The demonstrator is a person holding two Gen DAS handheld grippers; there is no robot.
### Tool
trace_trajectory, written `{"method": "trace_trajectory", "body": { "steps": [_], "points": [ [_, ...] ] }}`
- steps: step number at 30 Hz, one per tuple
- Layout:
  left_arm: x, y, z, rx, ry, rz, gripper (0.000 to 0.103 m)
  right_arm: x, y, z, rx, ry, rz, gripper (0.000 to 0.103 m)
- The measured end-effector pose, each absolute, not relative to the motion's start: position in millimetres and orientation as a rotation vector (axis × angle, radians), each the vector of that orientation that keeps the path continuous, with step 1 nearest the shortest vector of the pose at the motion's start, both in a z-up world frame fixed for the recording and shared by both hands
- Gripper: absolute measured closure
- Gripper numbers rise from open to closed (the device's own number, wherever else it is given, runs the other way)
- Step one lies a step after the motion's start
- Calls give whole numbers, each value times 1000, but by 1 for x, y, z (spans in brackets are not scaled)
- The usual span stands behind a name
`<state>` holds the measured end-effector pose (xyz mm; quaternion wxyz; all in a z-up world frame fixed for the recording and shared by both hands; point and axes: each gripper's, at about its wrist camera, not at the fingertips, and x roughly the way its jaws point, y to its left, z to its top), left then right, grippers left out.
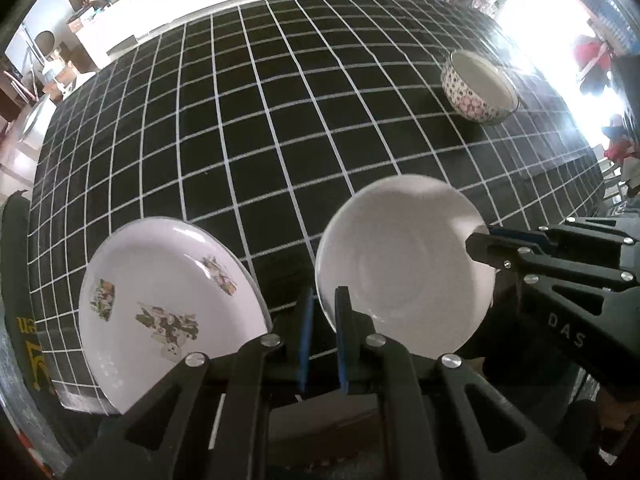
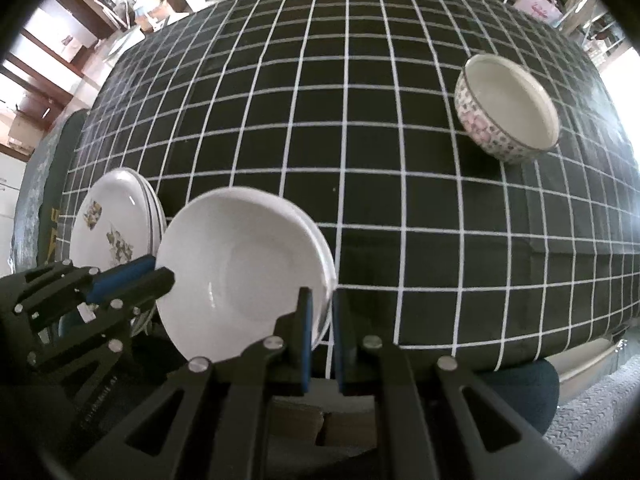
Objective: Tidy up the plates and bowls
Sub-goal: 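Set the nested bowls down beside the plates and open both tools, then move both tools to the floral-patterned bowl and grip its rim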
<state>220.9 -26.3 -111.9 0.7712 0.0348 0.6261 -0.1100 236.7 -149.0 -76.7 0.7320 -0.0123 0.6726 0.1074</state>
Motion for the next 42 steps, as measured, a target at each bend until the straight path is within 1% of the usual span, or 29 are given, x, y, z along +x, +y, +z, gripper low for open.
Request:
{"method": "trace_trajectory", "body": {
  "steps": [14, 18, 19, 22, 26, 29, 33, 35, 37, 42],
  "points": [
    [222, -39, -77, 52, 1291, -276, 95, 245, -167, -48, 29, 1432, 244, 91],
    [231, -51, -59, 50, 1261, -285, 95, 258, -193, -26, 72, 1396, 214, 90],
    [234, -53, -55, 48, 1250, -276, 92, 264, -203, -18, 82, 1384, 197, 90],
    [249, -61, -44, 39, 1226, -271, 92, 276, -226, -3, 99, 1357, 152, 89],
    [268, -78, -30, 44, 1207, -293, 92, 289, -251, 9, 102, 1337, 108, 84],
    [280, -94, -23, 58, 1194, -310, 92, 297, -266, 13, 114, 1331, 89, 75],
    [293, -117, -21, 79, 1185, -341, 92, 307, -280, 12, 109, 1328, 66, 68],
    [300, -126, -21, 81, 1187, -356, 92, 310, -285, 8, 108, 1334, 63, 62],
    [310, -136, -24, 81, 1195, -369, 88, 315, -291, 3, 113, 1340, 56, 60],
    [330, -156, -39, 82, 1225, -387, 87, 326, -314, -10, 129, 1360, 36, 60]
  ]
}}
